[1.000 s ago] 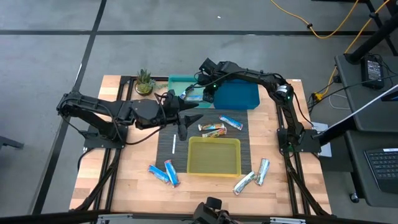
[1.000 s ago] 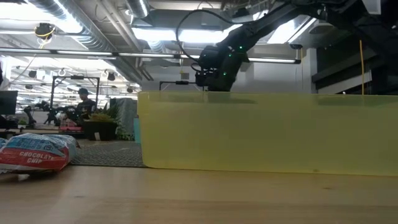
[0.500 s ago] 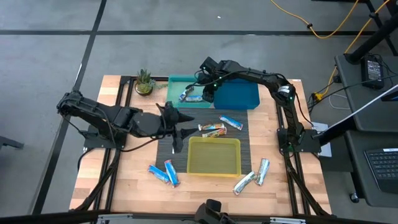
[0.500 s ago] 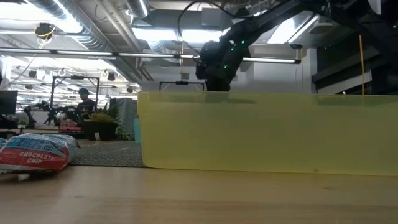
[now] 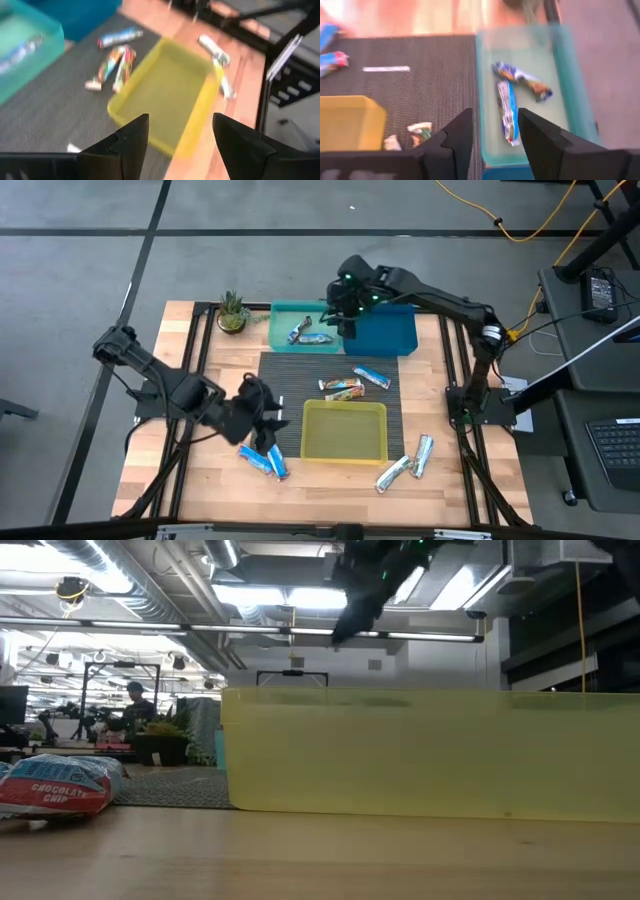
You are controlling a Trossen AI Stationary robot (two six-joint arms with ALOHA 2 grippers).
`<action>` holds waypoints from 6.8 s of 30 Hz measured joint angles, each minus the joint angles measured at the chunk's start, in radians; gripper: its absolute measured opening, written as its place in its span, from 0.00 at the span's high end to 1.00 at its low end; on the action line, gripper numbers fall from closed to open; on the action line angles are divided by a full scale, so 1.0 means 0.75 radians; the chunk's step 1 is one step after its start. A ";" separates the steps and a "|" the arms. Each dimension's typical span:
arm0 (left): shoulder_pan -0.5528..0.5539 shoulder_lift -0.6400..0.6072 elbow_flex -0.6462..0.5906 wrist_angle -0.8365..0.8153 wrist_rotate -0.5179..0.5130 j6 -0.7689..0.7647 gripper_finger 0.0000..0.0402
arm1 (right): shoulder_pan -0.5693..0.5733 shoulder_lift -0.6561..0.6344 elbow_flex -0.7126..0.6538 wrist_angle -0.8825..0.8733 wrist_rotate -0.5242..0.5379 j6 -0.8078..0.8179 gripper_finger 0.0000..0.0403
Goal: Pick and place Granola Bars by type
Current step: Put the red granola bar into the yellow bin
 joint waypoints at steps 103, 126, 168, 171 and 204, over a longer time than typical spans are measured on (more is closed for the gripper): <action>-0.266 0.418 0.218 -0.349 0.197 0.294 0.94 | 0.868 -1.114 -1.021 0.544 0.805 0.783 0.70; -0.203 0.416 0.451 -0.377 -0.319 0.253 0.94 | 0.862 -1.114 -1.021 0.506 0.806 0.689 0.70; 0.443 0.697 0.416 0.218 0.581 0.748 0.94 | 0.862 -1.502 -1.384 0.675 0.897 0.387 0.70; 0.466 0.696 0.416 0.207 0.636 0.755 0.94 | 0.862 -1.503 -1.385 0.676 0.897 0.346 0.70; 0.499 0.727 0.030 0.438 0.651 0.651 0.91 | 0.862 -1.501 -1.386 0.622 0.896 0.323 0.70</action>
